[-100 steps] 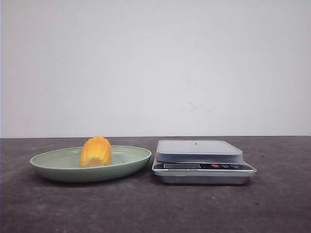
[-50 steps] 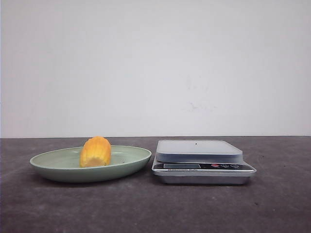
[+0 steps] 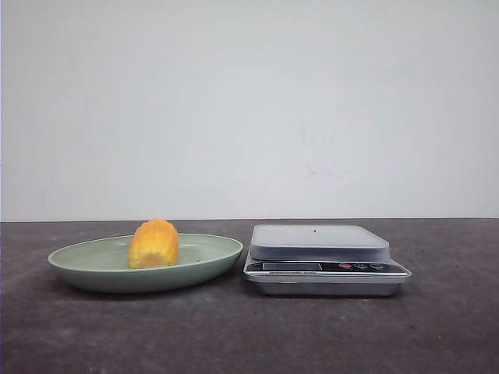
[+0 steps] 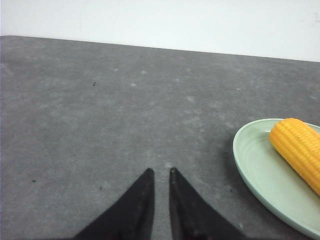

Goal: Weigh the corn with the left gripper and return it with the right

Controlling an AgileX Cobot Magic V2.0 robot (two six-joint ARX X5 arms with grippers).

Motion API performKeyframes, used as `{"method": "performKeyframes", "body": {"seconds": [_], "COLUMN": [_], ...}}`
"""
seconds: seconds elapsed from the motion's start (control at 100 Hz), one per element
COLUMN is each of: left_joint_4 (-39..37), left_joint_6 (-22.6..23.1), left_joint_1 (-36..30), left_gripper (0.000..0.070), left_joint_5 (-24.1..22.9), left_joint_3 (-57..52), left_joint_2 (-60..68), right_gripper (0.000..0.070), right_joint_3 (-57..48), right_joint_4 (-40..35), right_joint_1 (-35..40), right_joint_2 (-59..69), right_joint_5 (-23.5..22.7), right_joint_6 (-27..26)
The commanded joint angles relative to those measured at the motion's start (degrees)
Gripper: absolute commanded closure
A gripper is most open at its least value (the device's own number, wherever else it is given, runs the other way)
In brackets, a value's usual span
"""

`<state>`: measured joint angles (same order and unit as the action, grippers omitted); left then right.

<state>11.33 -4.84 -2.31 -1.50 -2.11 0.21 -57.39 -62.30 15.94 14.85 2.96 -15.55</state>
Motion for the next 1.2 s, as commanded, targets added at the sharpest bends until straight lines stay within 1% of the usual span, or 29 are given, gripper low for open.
{"method": "performKeyframes", "body": {"seconds": [0.0,0.29,0.36,0.41,0.52,0.57,0.63,0.69,0.77,0.89,0.98,1.08,1.19], "left_joint_4": [0.74,0.72,0.72,0.72,0.72,0.7,0.74,0.7,0.72,0.72,0.72,0.72,0.72], "left_joint_6": [0.94,0.94,0.94,0.94,0.94,0.94,0.94,0.94,0.94,0.94,0.94,0.94,0.94], "left_joint_1": [0.04,0.04,0.04,0.04,0.04,0.04,0.04,0.04,0.04,0.04,0.04,0.04,0.04], "left_gripper": [0.0683,0.0683,0.0683,0.0683,0.0683,0.0683,0.0683,0.0683,0.0683,0.0683,0.0683,0.0683,0.0683], "left_joint_5": [0.04,0.04,0.04,0.04,0.04,0.04,0.04,0.04,0.04,0.04,0.04,0.04,0.04], "left_joint_3": [0.79,0.79,0.79,0.79,0.79,0.79,0.79,0.79,0.79,0.79,0.79,0.79,0.79], "left_joint_2": [-0.02,-0.02,-0.02,-0.02,-0.02,-0.02,-0.02,-0.02,-0.02,-0.02,-0.02,-0.02,-0.02], "right_gripper": [0.0693,0.0693,0.0693,0.0693,0.0693,0.0693,0.0693,0.0693,0.0693,0.0693,0.0693,0.0693,0.0693], "right_joint_3": [-0.48,-0.59,-0.5,-0.2,4.02,8.26,13.49,20.02,29.14,39.87,46.95,52.13,56.17], "right_joint_4": [0.59,0.61,2.4,4.59,13.07,18.69,24.48,31.19,39.69,48.87,53.53,56.78,58.55], "right_joint_1": [0.04,0.04,-0.26,-1.6,-7.54,-10.45,-12.87,-14.95,-16.87,-17.57,-17.51,-17.25,-16.2], "right_joint_2": [-0.07,-0.07,-0.09,-0.52,-2.62,-4.57,-6.84,-9.29,-12.11,-13.75,-14.45,-14.62,-14.62], "right_joint_5": [0.07,0.07,1.25,2.21,1.14,1.09,1.07,0.55,-2.38,-5.14,-5.14,-5.11,-5.16], "right_joint_6": [-0.94,-0.48,0.42,2.29,8.81,11.37,13.25,14.23,14.32,14.36,14.34,14.25,13.79]}}
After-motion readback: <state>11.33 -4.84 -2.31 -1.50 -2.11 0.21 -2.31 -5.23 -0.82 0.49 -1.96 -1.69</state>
